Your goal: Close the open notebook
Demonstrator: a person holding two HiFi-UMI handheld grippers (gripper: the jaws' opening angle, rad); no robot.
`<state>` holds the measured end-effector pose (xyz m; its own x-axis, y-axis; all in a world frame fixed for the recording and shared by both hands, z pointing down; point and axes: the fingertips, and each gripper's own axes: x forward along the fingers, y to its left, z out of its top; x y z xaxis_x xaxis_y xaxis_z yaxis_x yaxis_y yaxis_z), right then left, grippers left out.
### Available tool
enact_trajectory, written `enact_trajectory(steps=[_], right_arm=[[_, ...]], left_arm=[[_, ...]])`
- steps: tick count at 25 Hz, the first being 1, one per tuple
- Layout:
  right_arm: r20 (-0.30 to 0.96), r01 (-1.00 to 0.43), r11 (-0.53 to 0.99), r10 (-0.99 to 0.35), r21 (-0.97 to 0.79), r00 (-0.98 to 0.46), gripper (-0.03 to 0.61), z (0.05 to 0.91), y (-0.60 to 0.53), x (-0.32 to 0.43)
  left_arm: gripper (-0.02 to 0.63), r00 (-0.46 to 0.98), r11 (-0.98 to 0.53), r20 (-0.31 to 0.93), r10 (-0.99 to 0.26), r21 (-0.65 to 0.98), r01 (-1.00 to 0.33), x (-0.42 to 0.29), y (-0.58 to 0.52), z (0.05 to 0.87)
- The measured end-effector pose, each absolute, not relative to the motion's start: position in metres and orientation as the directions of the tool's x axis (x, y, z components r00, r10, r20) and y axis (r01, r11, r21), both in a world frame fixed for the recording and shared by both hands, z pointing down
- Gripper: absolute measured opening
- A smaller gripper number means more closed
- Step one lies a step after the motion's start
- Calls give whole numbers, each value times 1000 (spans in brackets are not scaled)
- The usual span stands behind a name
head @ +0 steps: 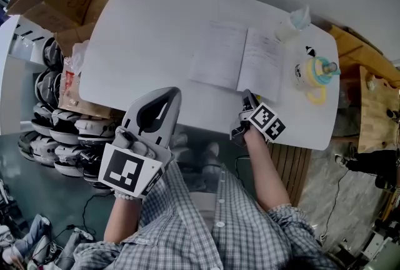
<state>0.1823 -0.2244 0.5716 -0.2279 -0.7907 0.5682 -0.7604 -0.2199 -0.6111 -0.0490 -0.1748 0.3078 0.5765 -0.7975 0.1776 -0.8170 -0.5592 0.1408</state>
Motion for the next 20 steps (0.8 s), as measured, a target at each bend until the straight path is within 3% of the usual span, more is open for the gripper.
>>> enact_trajectory(steps=[20], right_arm=[[617,-960,-33,-772,-278,-152,28,558,-227,151]], left_arm=[[6,559,-540,178,-810,144,-829,-62,-173,309]])
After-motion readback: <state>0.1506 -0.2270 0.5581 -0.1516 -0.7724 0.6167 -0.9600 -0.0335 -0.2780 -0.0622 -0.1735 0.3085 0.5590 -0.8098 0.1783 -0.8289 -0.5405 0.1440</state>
